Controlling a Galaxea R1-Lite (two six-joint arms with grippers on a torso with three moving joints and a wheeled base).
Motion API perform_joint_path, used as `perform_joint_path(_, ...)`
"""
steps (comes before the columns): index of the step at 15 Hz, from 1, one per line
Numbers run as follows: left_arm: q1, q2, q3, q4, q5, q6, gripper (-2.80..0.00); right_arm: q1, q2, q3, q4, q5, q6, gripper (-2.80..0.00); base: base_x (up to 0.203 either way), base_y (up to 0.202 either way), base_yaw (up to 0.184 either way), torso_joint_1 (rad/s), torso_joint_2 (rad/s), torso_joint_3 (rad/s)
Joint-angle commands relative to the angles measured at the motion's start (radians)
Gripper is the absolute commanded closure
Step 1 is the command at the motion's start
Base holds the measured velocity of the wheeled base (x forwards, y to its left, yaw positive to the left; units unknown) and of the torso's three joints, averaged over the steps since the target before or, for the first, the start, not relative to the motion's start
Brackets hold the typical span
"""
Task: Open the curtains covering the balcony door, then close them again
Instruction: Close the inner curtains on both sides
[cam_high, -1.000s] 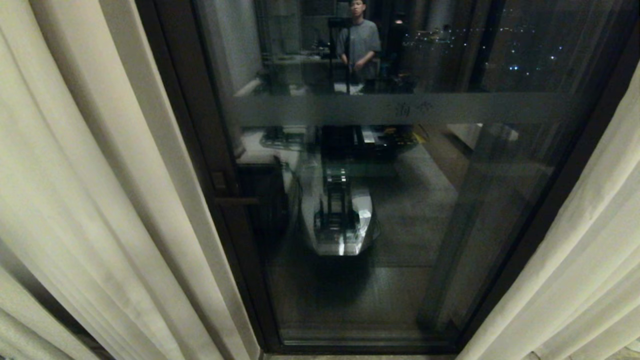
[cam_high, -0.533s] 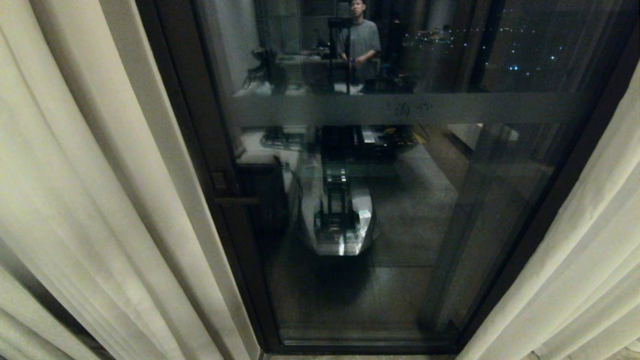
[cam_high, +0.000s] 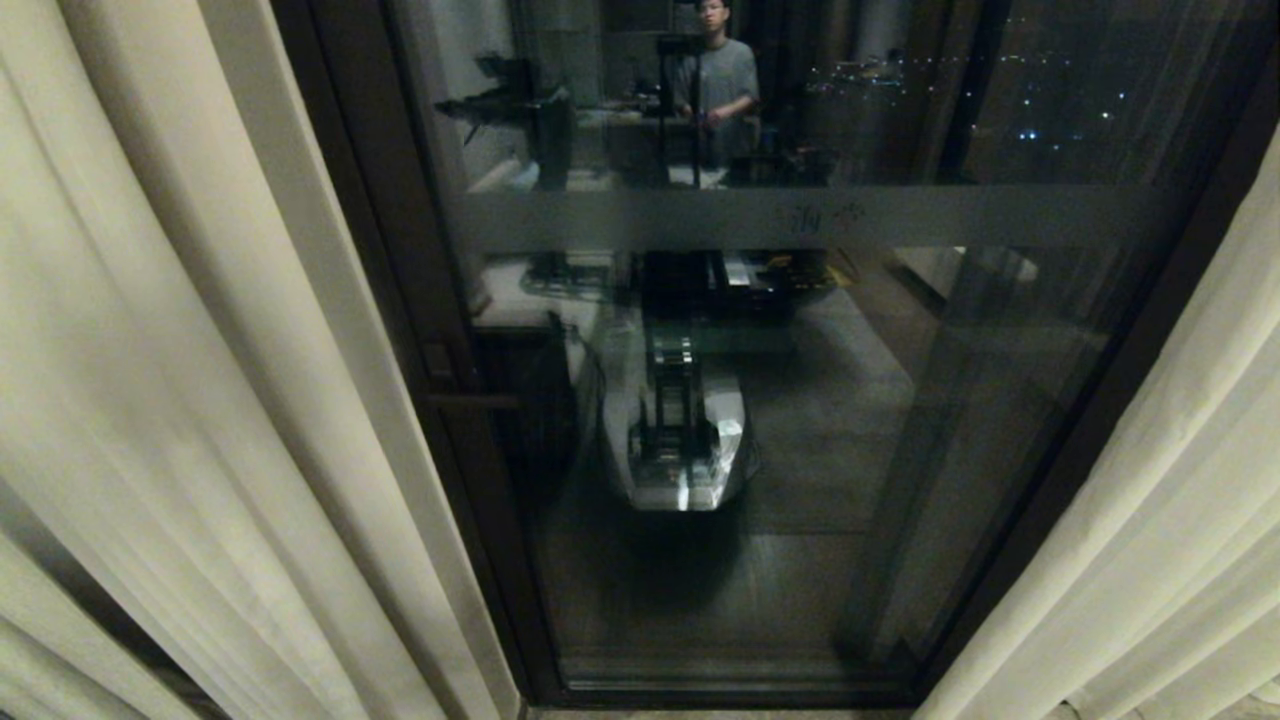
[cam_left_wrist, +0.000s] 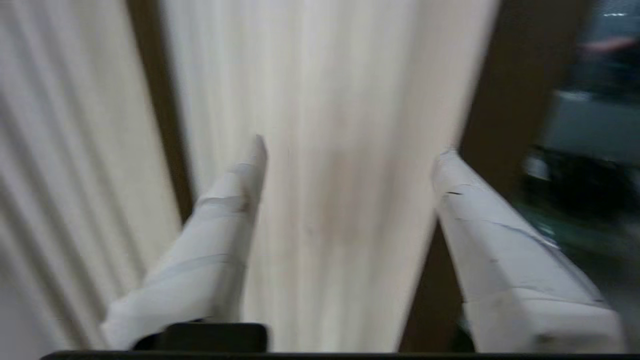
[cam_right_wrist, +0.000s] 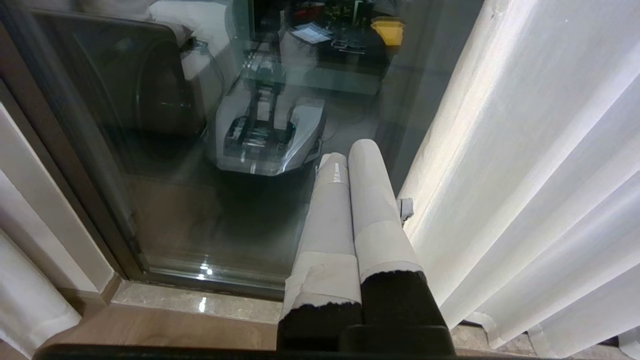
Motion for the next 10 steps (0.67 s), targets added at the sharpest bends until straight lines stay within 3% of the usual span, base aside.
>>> perform_joint_path(1, 0.065, 0.125, -0.07, -0.006, 0.006, 0.0, -2.8, 0.001, 0.002, 0.0, 0.0, 0.0, -0.001, 0.0, 0.0, 0.0, 0.0, 0.0, 0.0, 0.0)
perform_joint_path(10, 0.191, 0.493, -0.241, -0.248, -0.008, -0.022, -2.8, 0.0, 0.002, 0.0, 0.0, 0.001, -0.001, 0.0, 0.0, 0.0, 0.0, 0.0, 0.0, 0.0)
